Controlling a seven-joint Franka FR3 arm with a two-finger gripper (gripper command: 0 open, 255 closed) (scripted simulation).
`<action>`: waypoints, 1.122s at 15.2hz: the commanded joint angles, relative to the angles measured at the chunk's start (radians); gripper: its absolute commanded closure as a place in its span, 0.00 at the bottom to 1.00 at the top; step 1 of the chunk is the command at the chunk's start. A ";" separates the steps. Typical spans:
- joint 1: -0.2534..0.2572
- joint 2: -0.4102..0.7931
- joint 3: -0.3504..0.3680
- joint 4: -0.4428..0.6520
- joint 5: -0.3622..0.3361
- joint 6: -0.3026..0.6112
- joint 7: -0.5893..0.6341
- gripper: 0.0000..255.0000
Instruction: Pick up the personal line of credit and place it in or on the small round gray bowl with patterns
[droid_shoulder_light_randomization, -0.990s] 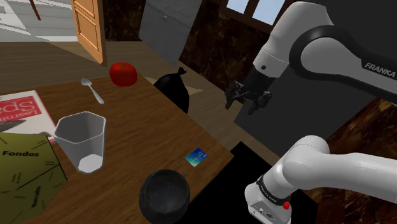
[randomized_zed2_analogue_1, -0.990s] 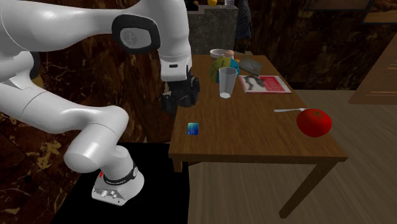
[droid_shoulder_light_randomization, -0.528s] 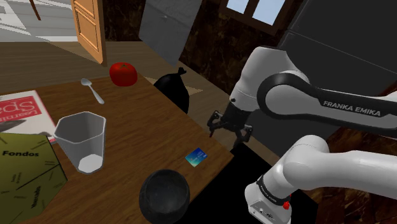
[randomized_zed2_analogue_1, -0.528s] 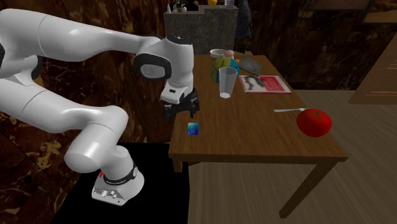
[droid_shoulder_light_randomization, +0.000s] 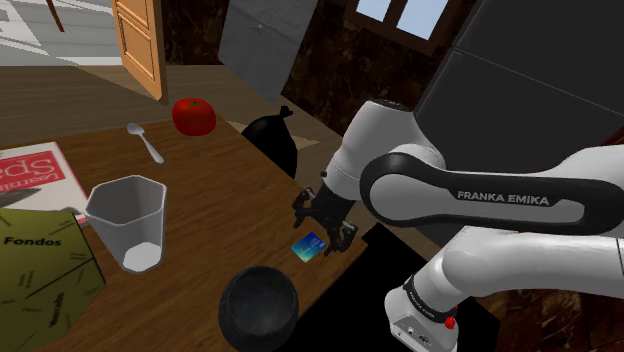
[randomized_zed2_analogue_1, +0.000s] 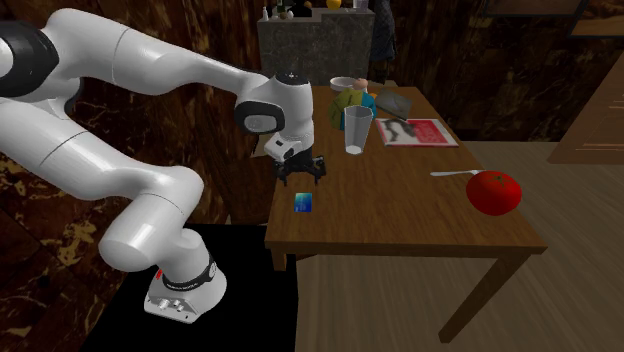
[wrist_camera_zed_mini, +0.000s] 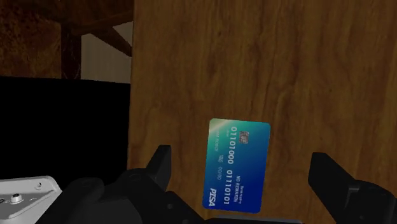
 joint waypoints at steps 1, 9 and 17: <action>-0.019 0.040 0.047 0.014 0.030 0.045 0.062 0.00; -0.036 0.141 0.132 -0.021 0.078 0.187 0.050 0.00; -0.036 0.141 0.132 -0.021 0.078 0.187 0.050 1.00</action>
